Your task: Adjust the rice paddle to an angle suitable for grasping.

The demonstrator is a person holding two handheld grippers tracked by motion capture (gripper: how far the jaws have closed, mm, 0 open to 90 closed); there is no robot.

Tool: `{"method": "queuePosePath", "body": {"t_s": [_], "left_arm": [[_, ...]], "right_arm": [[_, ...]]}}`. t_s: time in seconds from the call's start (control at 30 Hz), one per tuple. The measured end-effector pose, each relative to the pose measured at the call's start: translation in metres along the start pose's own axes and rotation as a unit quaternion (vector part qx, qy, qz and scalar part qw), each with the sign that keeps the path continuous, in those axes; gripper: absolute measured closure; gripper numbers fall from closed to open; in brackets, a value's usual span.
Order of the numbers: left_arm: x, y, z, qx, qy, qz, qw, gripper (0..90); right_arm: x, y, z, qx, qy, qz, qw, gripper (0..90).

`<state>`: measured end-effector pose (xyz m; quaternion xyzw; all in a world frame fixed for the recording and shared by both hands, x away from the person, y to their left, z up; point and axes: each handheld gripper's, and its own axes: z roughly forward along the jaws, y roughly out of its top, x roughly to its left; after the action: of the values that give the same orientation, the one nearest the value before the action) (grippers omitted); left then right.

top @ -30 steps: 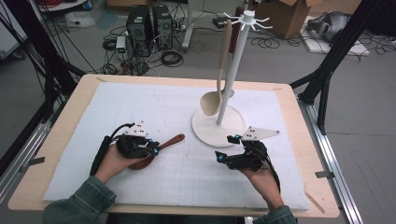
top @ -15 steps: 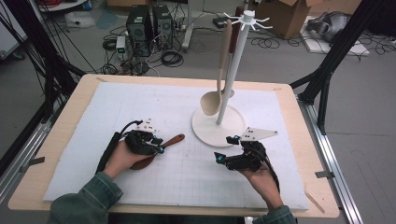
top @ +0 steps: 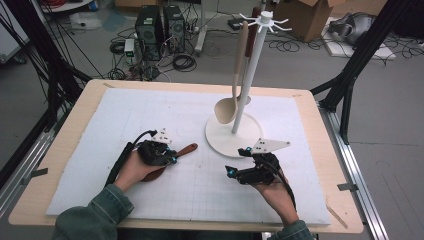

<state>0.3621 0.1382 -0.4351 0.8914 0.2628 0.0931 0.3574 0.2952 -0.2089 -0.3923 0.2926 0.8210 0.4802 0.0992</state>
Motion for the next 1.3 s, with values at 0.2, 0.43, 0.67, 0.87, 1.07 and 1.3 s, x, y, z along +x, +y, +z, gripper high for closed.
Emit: {"method": "queuePosePath", "body": {"t_s": [0.2,0.43,0.67,0.87,1.07,1.3], "left_arm": [[0.0,0.0,0.0,0.001,-0.002,-0.001,1.0,77.6],[0.001,0.0,-0.002,0.004,-0.006,0.001,1.0,77.9],[0.0,0.0,-0.004,0.006,-0.007,0.002,1.0,78.0],[-0.001,0.0,-0.005,0.006,-0.012,0.006,0.9999,78.0],[-0.002,0.0,-0.007,0.0,-0.016,0.006,0.9998,78.0],[-0.004,0.001,-0.012,-0.012,-0.022,0.007,0.9997,78.1]], "right_arm": [[0.003,0.0,0.009,0.008,0.008,-0.001,0.9999,21.1],[0.005,-0.001,0.02,0.017,0.015,-0.004,0.9997,21.1],[0.009,0.0,0.029,0.025,0.021,-0.005,0.9995,21.1],[0.009,0.0,0.03,0.026,0.02,-0.005,0.9995,21.1],[0.01,0.0,0.033,0.028,0.023,-0.004,0.9993,21.2],[0.011,0.002,0.038,0.027,0.027,-0.001,0.9993,21.1]]}}
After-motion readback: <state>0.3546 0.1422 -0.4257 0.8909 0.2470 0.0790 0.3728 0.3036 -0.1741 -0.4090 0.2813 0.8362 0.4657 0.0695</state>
